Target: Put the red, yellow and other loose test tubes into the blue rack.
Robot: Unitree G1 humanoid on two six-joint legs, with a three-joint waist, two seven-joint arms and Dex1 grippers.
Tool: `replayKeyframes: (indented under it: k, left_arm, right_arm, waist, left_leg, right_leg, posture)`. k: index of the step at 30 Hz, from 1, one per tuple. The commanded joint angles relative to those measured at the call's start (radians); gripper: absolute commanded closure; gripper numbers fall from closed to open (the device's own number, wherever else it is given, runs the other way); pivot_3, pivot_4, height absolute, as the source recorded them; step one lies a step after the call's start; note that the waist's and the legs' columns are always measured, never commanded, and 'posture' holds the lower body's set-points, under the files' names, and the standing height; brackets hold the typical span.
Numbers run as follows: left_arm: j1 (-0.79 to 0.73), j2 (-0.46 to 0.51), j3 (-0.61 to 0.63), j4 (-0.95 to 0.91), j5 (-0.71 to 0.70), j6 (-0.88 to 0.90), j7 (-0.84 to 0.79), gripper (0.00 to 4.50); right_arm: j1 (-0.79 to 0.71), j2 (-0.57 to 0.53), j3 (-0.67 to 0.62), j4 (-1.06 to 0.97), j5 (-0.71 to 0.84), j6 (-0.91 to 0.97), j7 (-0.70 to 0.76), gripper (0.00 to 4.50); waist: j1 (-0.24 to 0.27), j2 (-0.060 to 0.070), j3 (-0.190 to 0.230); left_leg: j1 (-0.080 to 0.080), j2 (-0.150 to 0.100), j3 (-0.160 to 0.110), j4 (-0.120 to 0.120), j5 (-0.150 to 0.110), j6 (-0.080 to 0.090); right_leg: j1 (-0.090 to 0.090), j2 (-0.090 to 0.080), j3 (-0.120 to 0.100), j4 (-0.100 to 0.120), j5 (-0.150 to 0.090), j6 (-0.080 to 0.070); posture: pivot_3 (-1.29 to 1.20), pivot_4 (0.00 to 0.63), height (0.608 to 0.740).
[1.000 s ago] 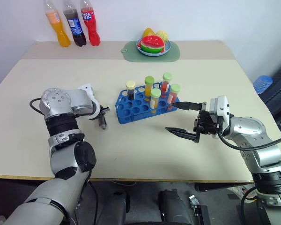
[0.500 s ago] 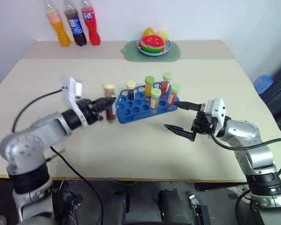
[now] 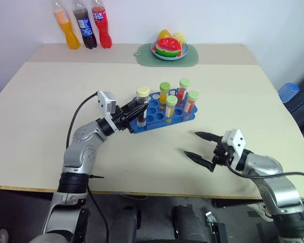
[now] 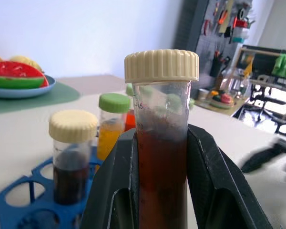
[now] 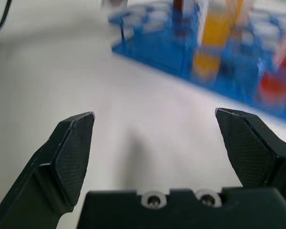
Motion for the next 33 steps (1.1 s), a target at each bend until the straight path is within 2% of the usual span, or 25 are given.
replayKeyframes:
  k: [1,7,14,26,33]
  left_arm:
    - [-0.068,-0.019,0.011,0.091,0.009,-0.082,-0.049,3.72]
    - [-0.148,-0.027,0.006,0.287,0.054,-0.141,-0.098,3.72]
    - [-0.184,-0.025,0.001,0.424,0.104,-0.213,-0.135,3.72]
    - [-0.183,0.023,-0.006,0.552,0.167,-0.319,-0.205,3.72]
    - [-0.17,0.005,-0.035,0.52,0.188,-0.343,-0.21,3.72]
  right_arm:
    - [0.024,0.024,-0.024,-0.089,0.003,0.001,-0.059,0.0]
    - [0.063,0.062,-0.011,-0.123,-0.02,-0.004,-0.126,0.0]
    - [0.087,0.093,-0.003,-0.141,-0.031,-0.017,-0.165,0.0]
    - [0.079,0.107,0.004,-0.126,-0.039,-0.033,-0.179,0.0]
    - [0.063,0.105,0.004,-0.114,-0.04,-0.039,-0.171,0.0]
  waist:
    - [-0.004,0.0,0.0]
    - [-0.018,0.0,0.0]
    - [-0.023,0.0,0.0]
    - [-0.029,0.0,0.0]
    - [-0.027,0.0,-0.001]
  left_leg:
    - [0.0,0.0,0.0,0.0,0.0,0.0]
    - [0.001,0.0,-0.001,0.0,0.0,0.0]
    - [0.002,0.0,-0.001,0.0,0.0,0.0]
    - [0.009,0.001,-0.001,-0.001,-0.001,0.001]
    - [0.009,0.001,-0.001,-0.001,-0.001,0.001]
  right_leg:
    - [0.0,0.0,0.0,0.0,0.0,0.0]
    - [0.001,0.0,-0.001,0.001,0.0,0.0]
    - [0.002,0.001,-0.001,0.002,0.0,0.0]
    - [0.007,0.001,-0.001,0.001,0.0,0.001]
    - [0.007,0.001,-0.001,0.002,0.0,0.001]
  posture:
    - [0.0,0.15,0.74]
    - [0.0,0.15,0.74]
    - [0.0,0.15,0.74]
    - [0.0,0.15,0.74]
    - [0.0,0.15,0.74]
